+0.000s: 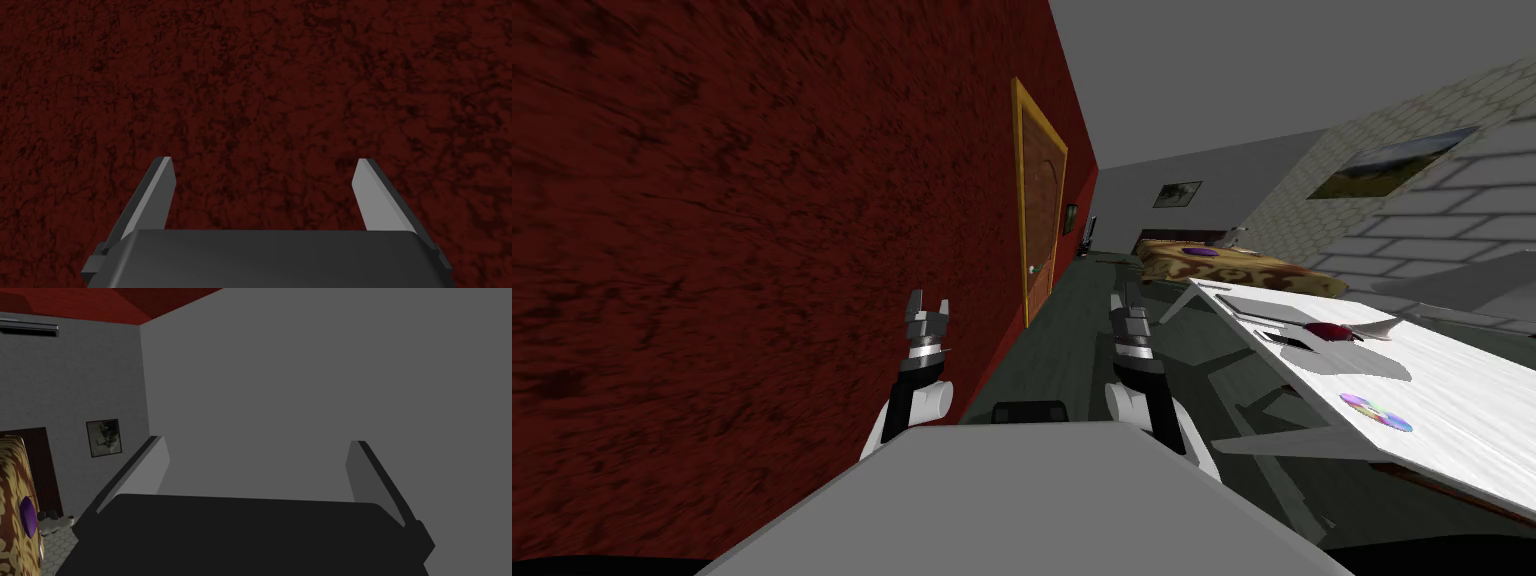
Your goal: Pull the door open
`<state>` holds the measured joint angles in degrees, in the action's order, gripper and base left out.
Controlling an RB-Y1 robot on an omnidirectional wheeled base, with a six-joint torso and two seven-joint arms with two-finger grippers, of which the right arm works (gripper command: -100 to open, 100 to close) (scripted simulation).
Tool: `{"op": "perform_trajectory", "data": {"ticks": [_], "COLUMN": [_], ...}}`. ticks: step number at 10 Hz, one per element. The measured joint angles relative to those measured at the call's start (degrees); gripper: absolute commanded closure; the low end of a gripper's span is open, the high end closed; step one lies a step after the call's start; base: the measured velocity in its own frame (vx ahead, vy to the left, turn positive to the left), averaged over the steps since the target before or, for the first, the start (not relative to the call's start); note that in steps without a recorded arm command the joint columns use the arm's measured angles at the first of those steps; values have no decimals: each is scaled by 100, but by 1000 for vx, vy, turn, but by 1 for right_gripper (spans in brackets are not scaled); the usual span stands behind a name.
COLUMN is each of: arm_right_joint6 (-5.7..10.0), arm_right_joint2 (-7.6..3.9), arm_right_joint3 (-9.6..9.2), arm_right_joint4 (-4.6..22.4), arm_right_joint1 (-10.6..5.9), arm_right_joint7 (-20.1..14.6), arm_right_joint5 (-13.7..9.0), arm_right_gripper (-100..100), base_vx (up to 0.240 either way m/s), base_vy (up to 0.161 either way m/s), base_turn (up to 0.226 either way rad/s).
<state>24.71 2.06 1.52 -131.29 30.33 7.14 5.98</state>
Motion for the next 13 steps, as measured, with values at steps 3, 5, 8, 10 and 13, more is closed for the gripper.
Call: {"op": "perform_trajectory", "data": {"ticks": [3, 5, 8, 10, 13], "arm_right_joint6": [64, 87, 154, 204, 267], "arm_right_joint2": [-118, -188, -266, -337, -397], "arm_right_joint3": [-33, -22, -28, -48, -73], "arm_right_joint4": [364, 554, 859, 1139, 1544], "arm_right_joint1": [-174, -275, -409, -540, -754], "arm_right_joint7": [-47, -86, -135, -176, -216], "arm_right_joint5": [-5, -22, -36, -46, -48], "arm_right_gripper": [-100, -100, -100, -100, -100], "base_vx": [87, 57, 79, 111, 77], "base_vy": [-59, -49, -62, -111, -76], "base_turn": [106, 72, 108, 125, 102]}}
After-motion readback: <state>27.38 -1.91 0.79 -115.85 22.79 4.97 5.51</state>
